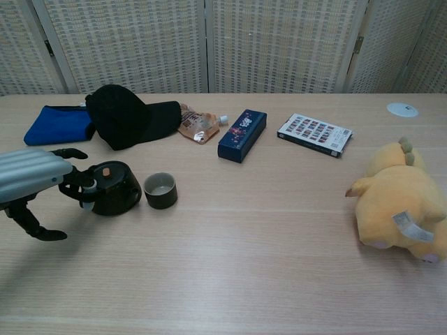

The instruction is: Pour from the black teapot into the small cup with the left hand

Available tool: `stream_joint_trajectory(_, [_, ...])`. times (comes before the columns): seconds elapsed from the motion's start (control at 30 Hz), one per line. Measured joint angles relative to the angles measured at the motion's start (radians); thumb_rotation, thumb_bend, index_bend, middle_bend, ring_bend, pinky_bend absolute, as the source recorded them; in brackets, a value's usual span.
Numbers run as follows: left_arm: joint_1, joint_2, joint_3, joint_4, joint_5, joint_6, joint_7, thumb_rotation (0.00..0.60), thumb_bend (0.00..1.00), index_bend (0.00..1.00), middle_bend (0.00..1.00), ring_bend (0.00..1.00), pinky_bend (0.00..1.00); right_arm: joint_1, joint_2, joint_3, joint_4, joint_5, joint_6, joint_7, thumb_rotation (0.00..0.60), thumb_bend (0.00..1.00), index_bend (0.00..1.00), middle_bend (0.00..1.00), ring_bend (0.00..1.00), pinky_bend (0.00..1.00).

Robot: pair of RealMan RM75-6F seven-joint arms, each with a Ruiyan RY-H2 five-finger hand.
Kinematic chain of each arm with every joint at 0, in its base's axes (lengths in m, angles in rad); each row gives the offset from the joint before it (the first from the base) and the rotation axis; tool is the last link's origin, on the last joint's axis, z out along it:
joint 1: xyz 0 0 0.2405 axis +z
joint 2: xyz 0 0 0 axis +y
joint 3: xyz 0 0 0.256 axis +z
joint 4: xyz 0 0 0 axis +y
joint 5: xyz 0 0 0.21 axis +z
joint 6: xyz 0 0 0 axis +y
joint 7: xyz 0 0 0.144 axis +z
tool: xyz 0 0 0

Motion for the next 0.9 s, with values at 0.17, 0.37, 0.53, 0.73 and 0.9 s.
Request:
stream_joint_trajectory(0.17, [-0.002,-0.004,0.004,0.003,0.000,-0.009,0.003,0.600,0.21,0.46,0.44,0.40,0.00,0.000,0.000,0.000,0.000,0.002,-0.001,-0.001,0.600,0.29,0.00,0.04,0.00,0.01])
stream_joint_trajectory(0.37, [-0.005,-0.010,0.005,0.007,0.001,-0.012,0.000,0.600,0.21,0.45,0.48,0.43,0.00,-0.001,0.000,0.000,-0.002,0.002,0.000,-0.002,0.600,0.29,0.00,0.04,0.00,0.01])
stream_joint_trajectory(0.53, [-0.006,-0.014,0.005,0.013,0.000,-0.015,-0.003,0.600,0.21,0.47,0.56,0.49,0.00,-0.002,0.000,0.000,-0.003,0.003,0.001,-0.004,0.600,0.29,0.00,0.04,0.00,0.01])
stream_joint_trajectory(0.73, [-0.007,-0.017,0.005,0.017,-0.002,-0.018,-0.006,0.600,0.21,0.53,0.64,0.55,0.00,-0.001,0.000,0.002,-0.006,0.004,-0.001,-0.007,0.600,0.29,0.00,0.04,0.00,0.01])
stream_joint_trajectory(0.9, [-0.008,-0.015,0.005,0.018,-0.015,-0.030,-0.013,0.600,0.21,0.62,0.71,0.61,0.00,0.001,0.000,0.004,-0.008,0.004,-0.001,-0.009,0.600,0.29,0.00,0.04,0.00,0.01])
